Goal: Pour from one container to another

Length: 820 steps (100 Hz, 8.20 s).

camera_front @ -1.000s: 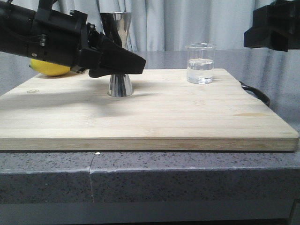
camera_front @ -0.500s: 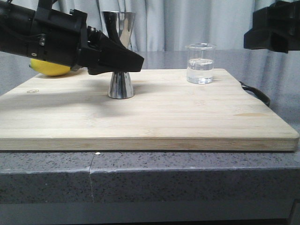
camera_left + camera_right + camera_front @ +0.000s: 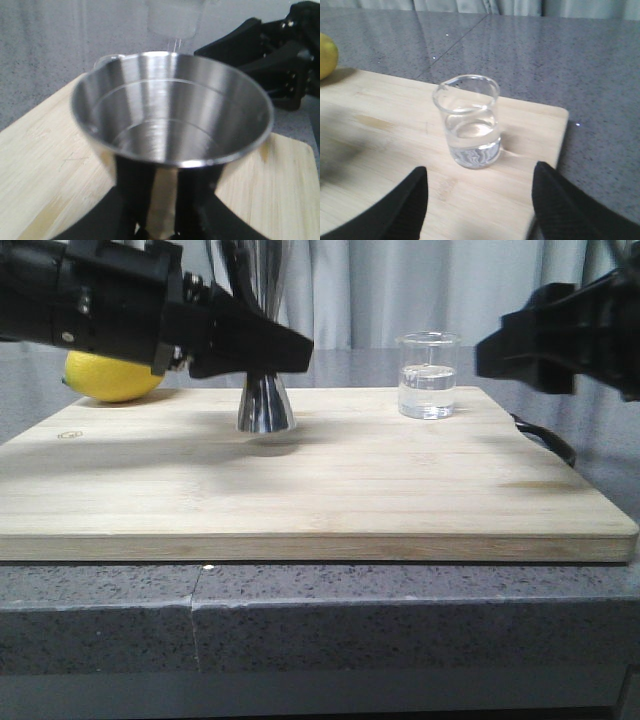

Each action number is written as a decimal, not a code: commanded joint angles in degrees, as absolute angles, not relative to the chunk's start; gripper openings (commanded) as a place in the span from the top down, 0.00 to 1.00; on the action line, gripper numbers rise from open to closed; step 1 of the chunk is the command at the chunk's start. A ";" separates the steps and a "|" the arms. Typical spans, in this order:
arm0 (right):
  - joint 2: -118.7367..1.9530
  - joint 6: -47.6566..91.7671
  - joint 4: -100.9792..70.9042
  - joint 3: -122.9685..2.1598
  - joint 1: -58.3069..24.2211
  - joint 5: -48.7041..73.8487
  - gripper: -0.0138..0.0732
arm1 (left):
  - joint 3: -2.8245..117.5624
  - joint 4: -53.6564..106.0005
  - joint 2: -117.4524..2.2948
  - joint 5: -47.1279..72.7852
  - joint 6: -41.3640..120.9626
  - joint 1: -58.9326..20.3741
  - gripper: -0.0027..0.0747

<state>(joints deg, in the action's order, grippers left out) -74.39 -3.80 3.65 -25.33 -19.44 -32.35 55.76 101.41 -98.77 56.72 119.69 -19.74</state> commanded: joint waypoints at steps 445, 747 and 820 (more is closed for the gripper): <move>-69.55 -3.08 70.75 -55.71 -27.16 -25.88 0.66 | 57.46 93.36 -87.51 68.39 108.53 -24.23 0.99; -69.44 0.00 83.79 -58.94 -27.16 -25.86 0.66 | 57.46 92.94 -87.63 66.78 108.53 -25.44 0.99; -69.44 -22.72 81.98 -58.94 -27.16 -26.75 0.66 | 57.46 92.94 -87.63 66.78 108.53 -25.44 0.99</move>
